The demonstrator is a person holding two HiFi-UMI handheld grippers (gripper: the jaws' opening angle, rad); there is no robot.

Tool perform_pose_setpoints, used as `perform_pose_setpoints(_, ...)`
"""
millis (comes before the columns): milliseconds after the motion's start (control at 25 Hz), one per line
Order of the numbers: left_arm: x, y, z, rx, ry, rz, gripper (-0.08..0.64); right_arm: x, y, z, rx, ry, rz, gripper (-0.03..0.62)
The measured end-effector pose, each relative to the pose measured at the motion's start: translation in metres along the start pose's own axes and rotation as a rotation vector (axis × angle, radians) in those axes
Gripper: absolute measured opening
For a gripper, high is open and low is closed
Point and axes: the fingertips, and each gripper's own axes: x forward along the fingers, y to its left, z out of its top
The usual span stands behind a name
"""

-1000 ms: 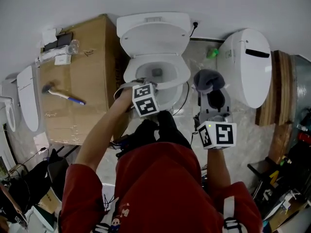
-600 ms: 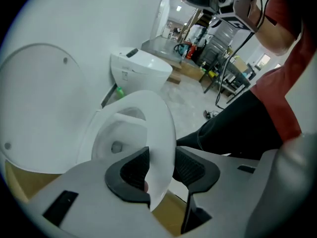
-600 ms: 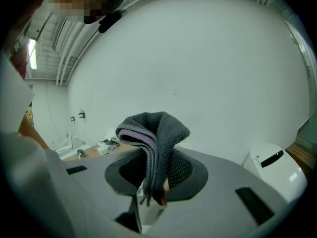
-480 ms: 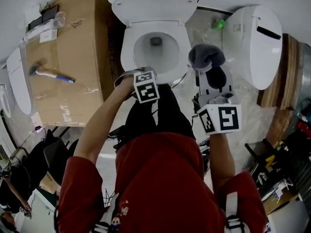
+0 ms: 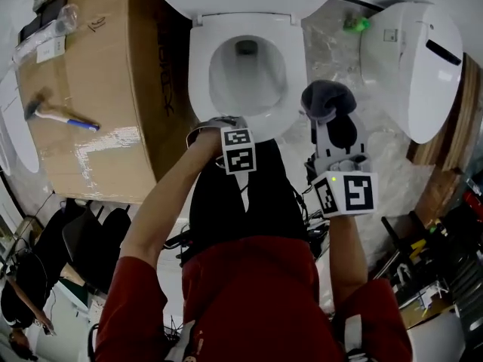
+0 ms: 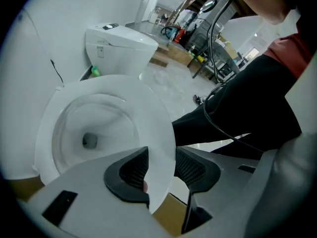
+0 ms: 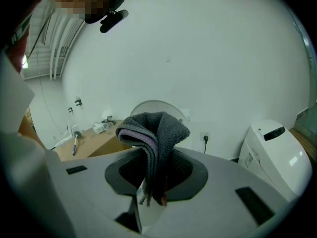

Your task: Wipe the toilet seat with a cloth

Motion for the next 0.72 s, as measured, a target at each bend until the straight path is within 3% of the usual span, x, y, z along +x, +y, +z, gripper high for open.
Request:
perform_pose_setpoints(360, 0.066, 0.011, -0.020, -0.020, -0.017, -0.007, 0.152, 0.023, 0.007, -0.074, 0.035, 0.093, 0.038, 0.078)
perform_pose_setpoints(720, 0.114, 0.017, -0.038, -0.013, 0.006, 0.003, 0.141, 0.048, 0.018, -0.115, 0.031, 0.130, 0.070, 0.078)
